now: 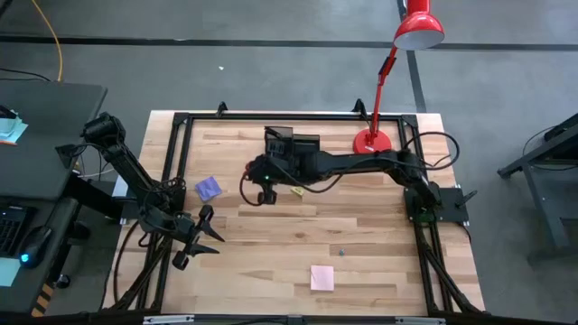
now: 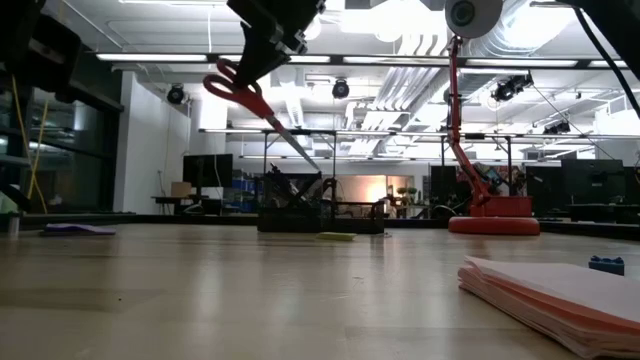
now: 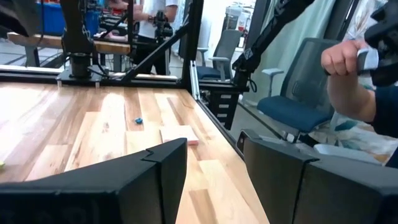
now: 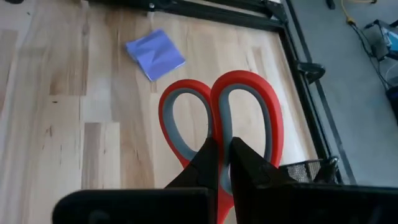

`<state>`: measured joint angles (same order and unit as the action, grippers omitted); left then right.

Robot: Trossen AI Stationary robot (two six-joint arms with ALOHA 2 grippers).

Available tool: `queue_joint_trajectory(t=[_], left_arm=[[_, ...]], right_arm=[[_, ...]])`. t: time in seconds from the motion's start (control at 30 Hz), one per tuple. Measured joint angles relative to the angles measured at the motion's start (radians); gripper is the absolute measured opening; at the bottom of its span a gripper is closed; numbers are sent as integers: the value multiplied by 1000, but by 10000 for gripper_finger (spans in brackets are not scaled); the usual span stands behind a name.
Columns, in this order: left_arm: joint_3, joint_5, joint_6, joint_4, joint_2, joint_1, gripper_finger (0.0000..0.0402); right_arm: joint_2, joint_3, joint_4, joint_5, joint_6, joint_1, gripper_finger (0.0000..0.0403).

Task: Pick and place office supplies into organizer
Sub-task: Put the orange scissor into the desk organizer

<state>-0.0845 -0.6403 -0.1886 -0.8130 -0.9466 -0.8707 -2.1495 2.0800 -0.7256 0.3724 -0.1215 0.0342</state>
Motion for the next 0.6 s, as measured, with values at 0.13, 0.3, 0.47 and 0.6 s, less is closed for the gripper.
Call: queue_joint_trajectory(t=[0.13, 0.3, 0.47, 0.6], left_arm=[[0, 0, -3, 10, 0, 0, 150], [0, 0, -4, 17, 0, 0, 150], [0, 0, -6, 17, 0, 0, 150], [0, -4, -6, 15, 0, 0, 150]], right_arm=[[5, -1, 10, 3, -29, -11, 0], [11, -2, 108, -34, -66, -25, 0], [11, -2, 142, -61, -53, -29, 0], [15, -86, 327, -52, -48, 2, 0]])
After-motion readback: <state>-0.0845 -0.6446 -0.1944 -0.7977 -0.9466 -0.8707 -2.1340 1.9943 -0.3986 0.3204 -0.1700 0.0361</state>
